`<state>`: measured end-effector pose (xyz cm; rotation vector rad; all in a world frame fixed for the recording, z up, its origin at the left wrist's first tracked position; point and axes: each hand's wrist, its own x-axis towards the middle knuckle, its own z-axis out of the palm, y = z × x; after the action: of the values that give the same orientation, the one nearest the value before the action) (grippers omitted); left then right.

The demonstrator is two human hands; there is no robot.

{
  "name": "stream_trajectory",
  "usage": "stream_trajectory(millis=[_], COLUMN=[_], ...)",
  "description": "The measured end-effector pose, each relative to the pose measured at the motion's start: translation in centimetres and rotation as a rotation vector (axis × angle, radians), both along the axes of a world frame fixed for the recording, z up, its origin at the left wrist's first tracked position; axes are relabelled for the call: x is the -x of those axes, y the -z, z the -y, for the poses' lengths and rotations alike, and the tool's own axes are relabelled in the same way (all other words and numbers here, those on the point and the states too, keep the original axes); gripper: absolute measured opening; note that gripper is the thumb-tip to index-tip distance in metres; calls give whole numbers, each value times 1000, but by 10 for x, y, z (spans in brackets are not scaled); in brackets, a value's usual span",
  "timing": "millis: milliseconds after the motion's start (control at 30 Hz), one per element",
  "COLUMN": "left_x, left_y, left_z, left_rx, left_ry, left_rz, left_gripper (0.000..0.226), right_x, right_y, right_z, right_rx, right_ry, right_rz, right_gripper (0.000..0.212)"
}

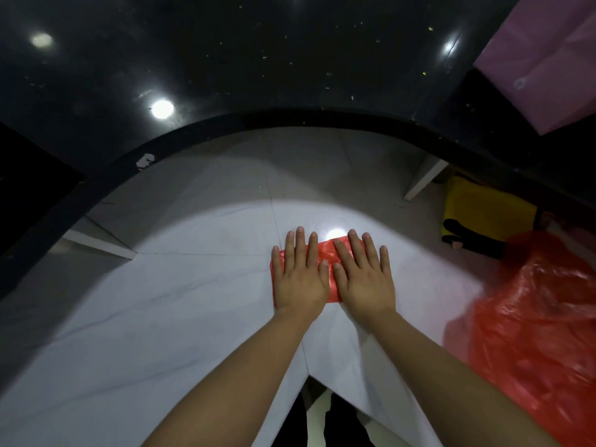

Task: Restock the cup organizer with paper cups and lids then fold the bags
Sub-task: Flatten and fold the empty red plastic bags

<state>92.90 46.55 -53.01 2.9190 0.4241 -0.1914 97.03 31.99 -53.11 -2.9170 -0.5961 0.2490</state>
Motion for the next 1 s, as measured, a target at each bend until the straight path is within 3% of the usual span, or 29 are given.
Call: stream_trajectory(millis=[233,400,1000], left_x=[2,1,8], left_y=[4,2,8], left_z=[1,1,-14], left_rx=[4,-17,1], left_ry=[14,32,-19], left_rz=[14,-18,14], left_gripper=[62,64,62], right_x=[-10,-18,-23], right_y=[-3,-5,-2], right_z=[-22,-28,-7], right_rx=[-41,35,12], right_ry=[255,26,41], right_rz=[-115,-38,-47], right_gripper=[58,59,55])
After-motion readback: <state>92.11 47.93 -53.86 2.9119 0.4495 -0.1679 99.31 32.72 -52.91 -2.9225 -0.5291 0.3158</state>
